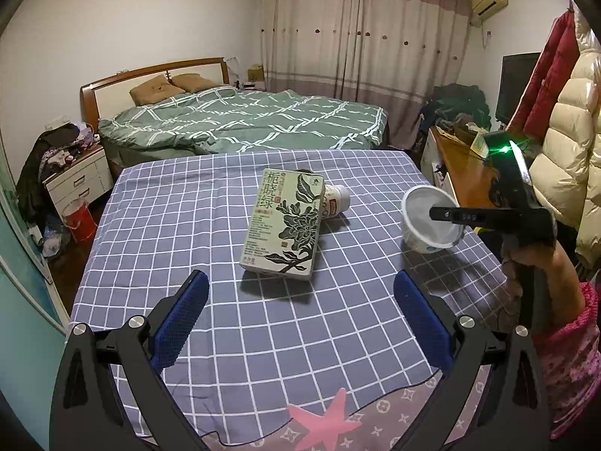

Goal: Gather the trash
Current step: 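Reach the right gripper to the white yogurt cup and grasp its rim, then carry the yogurt cup with the right gripper into the yellow bin and release, then move the left gripper toward the green-printed book on the table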

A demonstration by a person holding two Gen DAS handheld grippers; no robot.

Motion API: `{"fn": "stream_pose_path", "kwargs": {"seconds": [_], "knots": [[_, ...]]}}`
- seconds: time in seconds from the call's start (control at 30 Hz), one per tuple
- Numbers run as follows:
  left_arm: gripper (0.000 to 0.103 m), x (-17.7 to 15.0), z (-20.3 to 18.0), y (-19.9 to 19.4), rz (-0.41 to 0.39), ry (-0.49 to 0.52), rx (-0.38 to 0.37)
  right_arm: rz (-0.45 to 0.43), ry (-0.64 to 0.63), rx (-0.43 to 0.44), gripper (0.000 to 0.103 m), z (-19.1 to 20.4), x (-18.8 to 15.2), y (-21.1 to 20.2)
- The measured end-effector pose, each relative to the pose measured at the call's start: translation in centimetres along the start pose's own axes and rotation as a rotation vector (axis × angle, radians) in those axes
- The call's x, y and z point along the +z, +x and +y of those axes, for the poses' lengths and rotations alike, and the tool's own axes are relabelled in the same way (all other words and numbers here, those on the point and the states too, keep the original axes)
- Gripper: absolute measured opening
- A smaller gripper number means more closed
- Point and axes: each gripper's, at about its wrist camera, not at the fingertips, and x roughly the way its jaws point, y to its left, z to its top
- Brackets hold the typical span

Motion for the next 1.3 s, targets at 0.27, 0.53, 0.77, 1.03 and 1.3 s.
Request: {"fn": "stream_pose_path", "kwargs": {"seconds": [0.27,0.53,0.77,1.03,1.3], "knots": [[0.097,-0.1,-1.2,0.6,0.014,0.021,-0.017,-0.045,0.092,-0.036,0.008,-4.7,-1.3,-2.7],[0.097,0.1,-2.7,0.9,0.020,0.052,-0.026,-0.087,0.226,-0.110,0.008,-11.3,-3.1,-5.2],[0.097,0.2,-3.8,1.3,0.023,0.078,-0.036,-0.109,0.341,-0.217,0.008,-17.2,-5.4,-6.8],[0.097,0.3,-5.2,1.7,0.029,0.105,-0.046,-0.066,0.429,-0.337,0.010,-22.3,-8.0,-6.7],[0.097,0.3,-6.1,1.8,0.033,0.128,-0.051,-0.066,0.444,-0.358,0.028,-22.6,-9.2,-6.5]]}}
